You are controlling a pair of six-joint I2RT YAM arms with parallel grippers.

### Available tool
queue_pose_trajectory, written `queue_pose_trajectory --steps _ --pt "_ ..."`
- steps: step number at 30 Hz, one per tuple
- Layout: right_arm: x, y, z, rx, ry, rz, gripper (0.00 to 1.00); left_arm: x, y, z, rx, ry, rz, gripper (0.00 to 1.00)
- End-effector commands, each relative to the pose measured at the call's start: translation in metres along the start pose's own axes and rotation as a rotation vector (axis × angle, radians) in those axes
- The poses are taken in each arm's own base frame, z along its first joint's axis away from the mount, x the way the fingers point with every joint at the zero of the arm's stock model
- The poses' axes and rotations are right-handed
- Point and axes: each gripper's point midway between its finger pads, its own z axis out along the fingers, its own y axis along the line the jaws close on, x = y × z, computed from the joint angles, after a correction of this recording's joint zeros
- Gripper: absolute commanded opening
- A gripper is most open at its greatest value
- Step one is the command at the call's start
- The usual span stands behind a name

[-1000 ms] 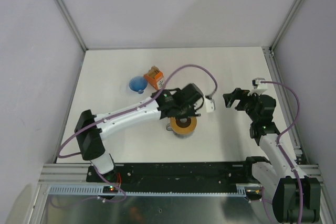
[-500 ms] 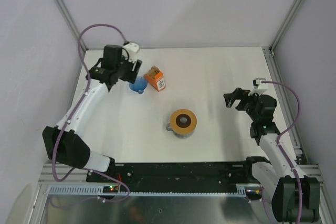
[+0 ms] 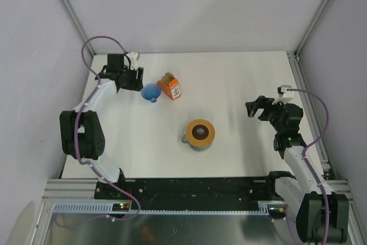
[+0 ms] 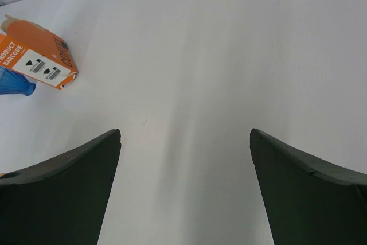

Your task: Place the coffee filter in the dripper

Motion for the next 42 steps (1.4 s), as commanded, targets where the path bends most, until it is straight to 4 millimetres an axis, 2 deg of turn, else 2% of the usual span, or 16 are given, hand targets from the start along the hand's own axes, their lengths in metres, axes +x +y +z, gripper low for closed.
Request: queue_pose_trajectory --steps 1,11,22,26,29,30,33,37,42 --pt "-0.027 0.006 0.002 -0.017 -0.067 -0.022 0.99 -0.024 -0.009 0.016 0.067 -0.061 -0.034 0.66" --pt "-0.024 0.001 0.008 -0.009 -0.059 -0.015 0.99 0.000 -0.015 0.057 0.111 0.026 -0.069 0.57" --pt "-0.024 -0.004 0.008 0.000 -0.057 -0.008 0.99 0.017 -0.018 0.074 0.132 0.074 -0.078 0.34" --pt "-0.024 -0.003 0.008 -0.004 -0.058 -0.005 0.99 0.018 -0.020 0.075 0.142 0.078 -0.080 0.20" --pt "-0.027 -0.001 0.005 -0.007 -0.067 -0.005 0.99 0.016 -0.022 0.069 0.146 0.068 -0.077 0.05" --pt "-0.028 0.000 0.004 -0.008 -0.070 -0.003 0.99 0.012 -0.022 0.064 0.145 0.054 -0.074 0.03" --pt "-0.032 0.004 0.002 -0.020 -0.082 0.011 0.99 0.008 -0.023 0.048 0.150 0.031 -0.064 0.00" --pt "-0.038 0.018 -0.002 -0.054 -0.074 0.028 0.97 0.006 -0.032 0.017 0.189 0.006 -0.055 0.00" --pt "-0.050 0.056 -0.003 -0.090 0.003 -0.017 0.93 0.003 -0.044 -0.025 0.221 -0.028 -0.035 0.00"
